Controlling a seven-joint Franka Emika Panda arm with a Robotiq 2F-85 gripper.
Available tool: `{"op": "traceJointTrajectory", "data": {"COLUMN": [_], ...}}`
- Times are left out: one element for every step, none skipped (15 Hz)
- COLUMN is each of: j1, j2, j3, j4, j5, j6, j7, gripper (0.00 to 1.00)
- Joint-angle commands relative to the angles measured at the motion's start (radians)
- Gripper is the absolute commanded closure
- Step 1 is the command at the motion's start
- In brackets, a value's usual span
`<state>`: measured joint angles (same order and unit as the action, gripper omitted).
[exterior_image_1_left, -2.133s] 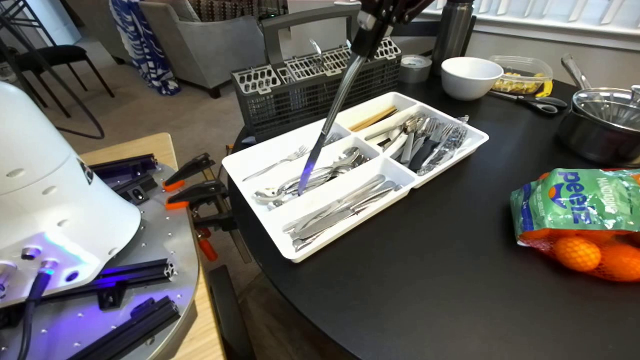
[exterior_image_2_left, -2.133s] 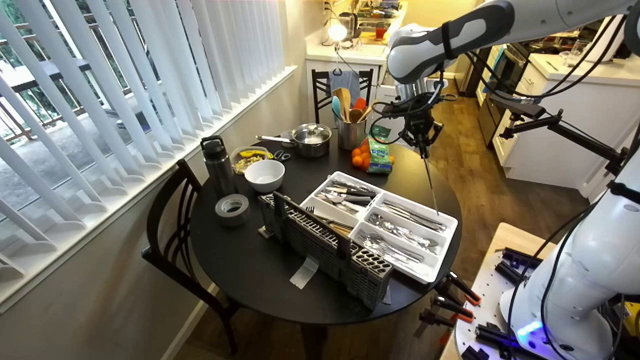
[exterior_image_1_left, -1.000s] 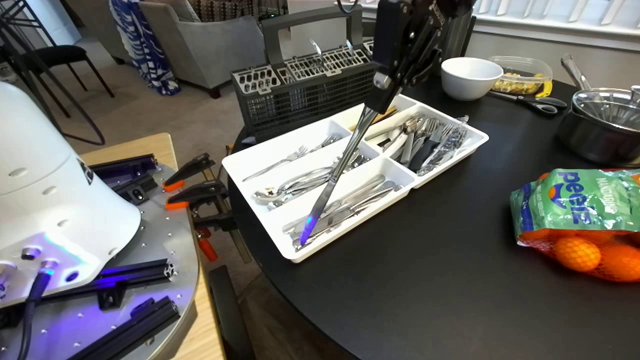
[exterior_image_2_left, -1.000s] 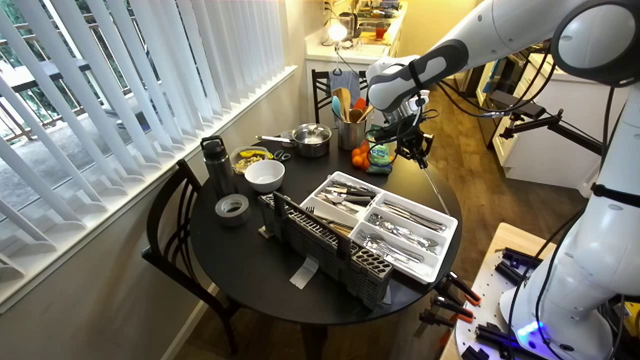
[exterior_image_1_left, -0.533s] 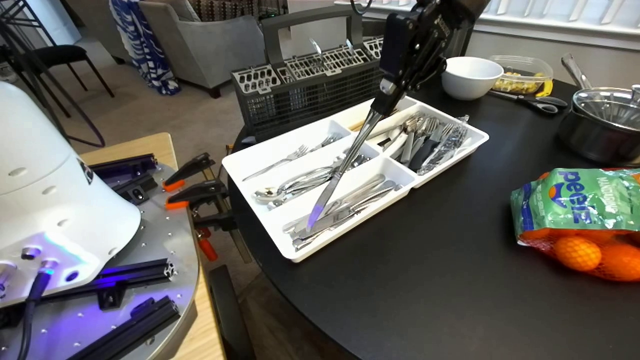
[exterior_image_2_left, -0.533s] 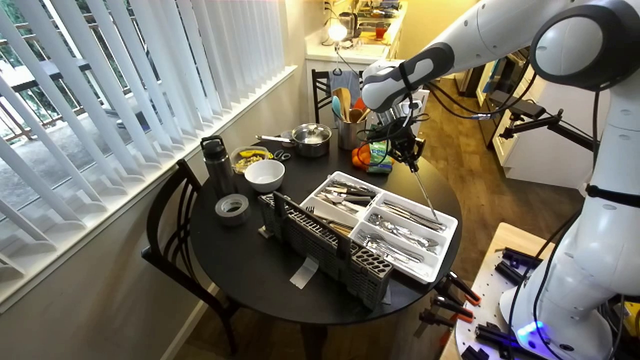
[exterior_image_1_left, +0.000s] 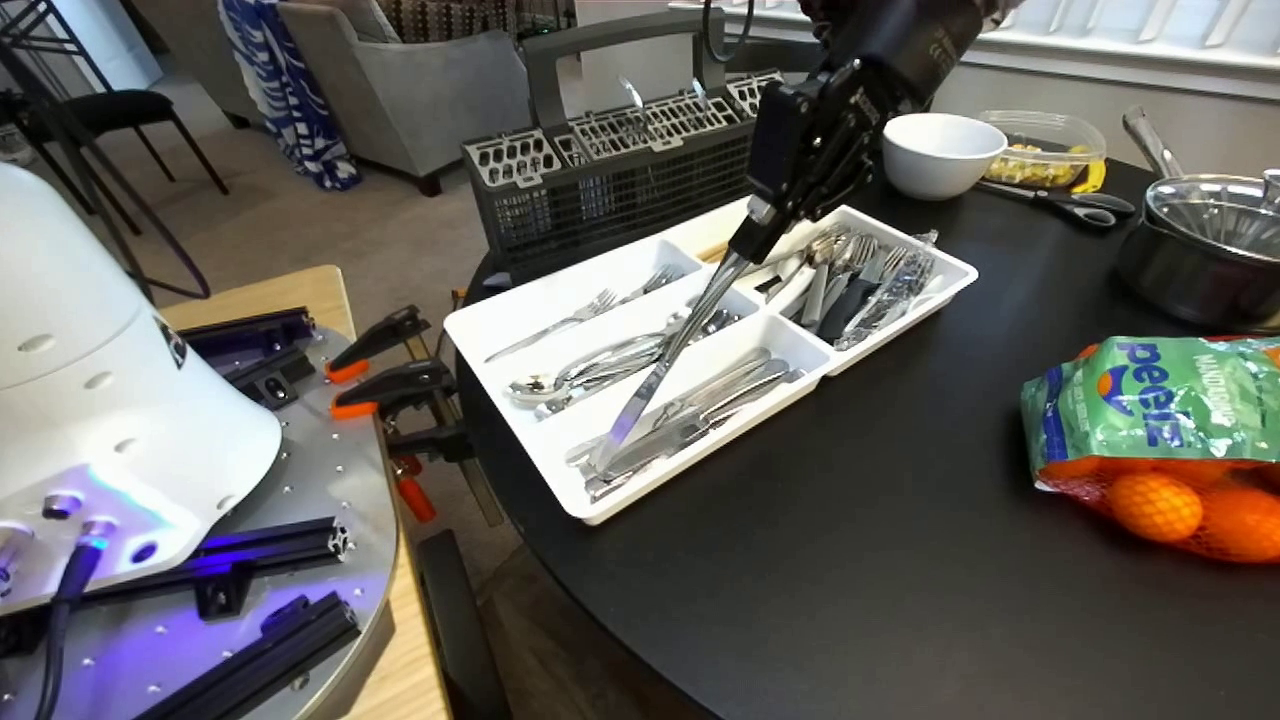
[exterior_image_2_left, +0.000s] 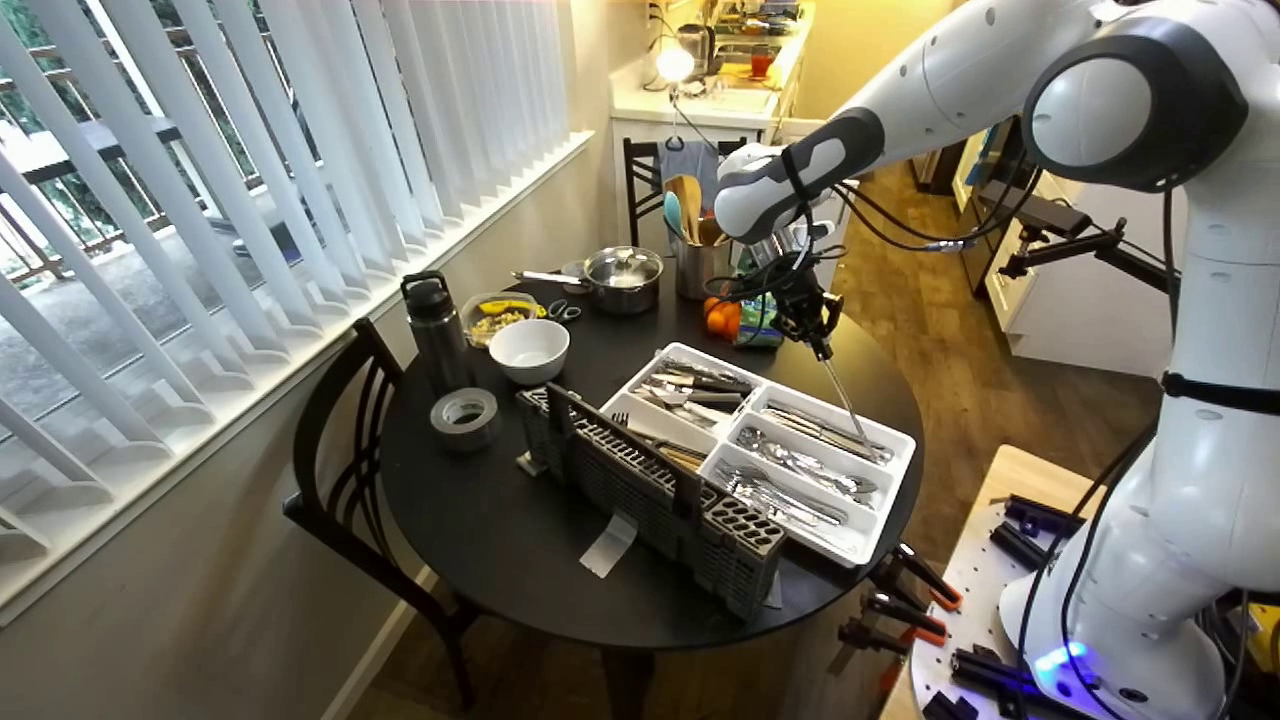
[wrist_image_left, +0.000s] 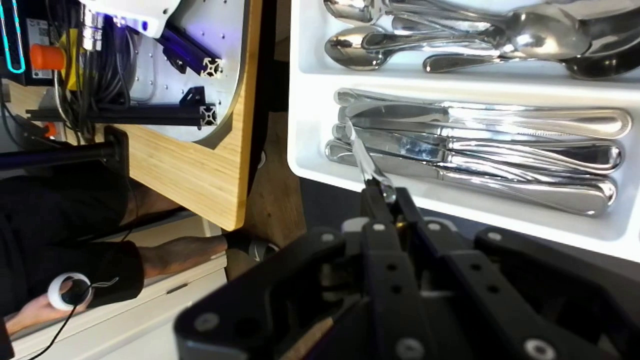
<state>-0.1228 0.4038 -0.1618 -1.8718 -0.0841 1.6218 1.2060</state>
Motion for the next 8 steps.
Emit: {"op": "traceJointTrajectory", "data": {"j1": [0.026, 0.03, 0.036, 0.04, 0.046, 0.05, 0.054, 0.059], "j2": [0.019, 0.022, 0.021, 0.02, 0.016, 0.012, 0.007, 0.001], "j3": [-0.019, -0.022, -0.025, -0.027, -0.03, -0.031, -0.033, -0.034], "j4": [0.007, 0.008, 0.005, 0.004, 0.003, 0.003, 0.004, 0.005], "j5": [-0.01, -0.014, -0.022, -0.029, -0.039, -0.048, -0.059, -0.074], "j6": [-0.008, -0.007, -0.001, 0.003, 0.006, 0.01, 0.014, 0.02], "j7": [0.037, 0.044, 0.056, 0.065, 0.072, 0.079, 0.088, 0.097], "gripper": [0.68, 0.66, 0.6, 0.53, 0.48, 0.42, 0.35, 0.3]}}
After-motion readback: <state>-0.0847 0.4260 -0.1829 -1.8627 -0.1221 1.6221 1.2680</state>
